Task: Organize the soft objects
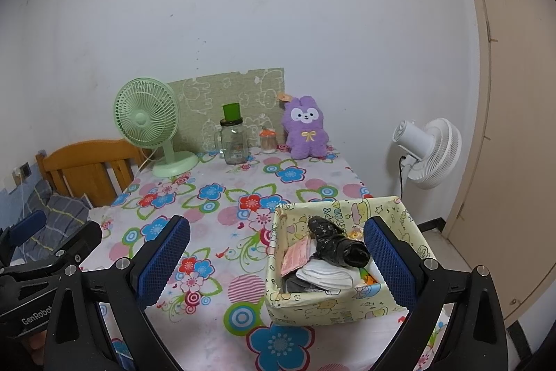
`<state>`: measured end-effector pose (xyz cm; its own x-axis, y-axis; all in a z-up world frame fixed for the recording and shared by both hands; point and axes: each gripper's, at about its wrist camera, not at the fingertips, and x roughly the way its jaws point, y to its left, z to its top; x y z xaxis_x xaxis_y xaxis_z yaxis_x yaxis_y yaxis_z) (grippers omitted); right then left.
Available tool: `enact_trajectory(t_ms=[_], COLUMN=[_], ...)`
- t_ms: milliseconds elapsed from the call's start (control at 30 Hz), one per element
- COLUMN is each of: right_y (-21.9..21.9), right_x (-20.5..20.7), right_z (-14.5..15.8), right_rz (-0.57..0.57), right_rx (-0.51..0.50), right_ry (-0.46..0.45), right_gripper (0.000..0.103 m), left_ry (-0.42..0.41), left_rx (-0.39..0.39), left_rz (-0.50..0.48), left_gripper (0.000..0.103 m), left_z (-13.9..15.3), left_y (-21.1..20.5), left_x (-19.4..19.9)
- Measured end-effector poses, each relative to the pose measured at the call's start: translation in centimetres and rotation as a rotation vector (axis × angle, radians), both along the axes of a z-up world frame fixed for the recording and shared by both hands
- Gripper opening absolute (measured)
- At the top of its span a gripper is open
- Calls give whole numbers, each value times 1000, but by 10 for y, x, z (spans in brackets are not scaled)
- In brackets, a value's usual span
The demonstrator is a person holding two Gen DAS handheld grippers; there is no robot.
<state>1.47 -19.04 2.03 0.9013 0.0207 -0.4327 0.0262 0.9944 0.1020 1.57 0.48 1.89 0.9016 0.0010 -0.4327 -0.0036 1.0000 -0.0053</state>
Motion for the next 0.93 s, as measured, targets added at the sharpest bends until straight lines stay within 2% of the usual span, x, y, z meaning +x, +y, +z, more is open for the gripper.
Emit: enact_trajectory(t_ms=[933], right_y=[1], right_x=[2], right_z=[-1], right_rz=[0], right_rx=[2], right_ry=[1], right_gripper=[101], left_ry=[3], left_rx=[0], left_rz=[-3], left_gripper=[103], left_z=[-3], left_y=[-1], left_x=[2])
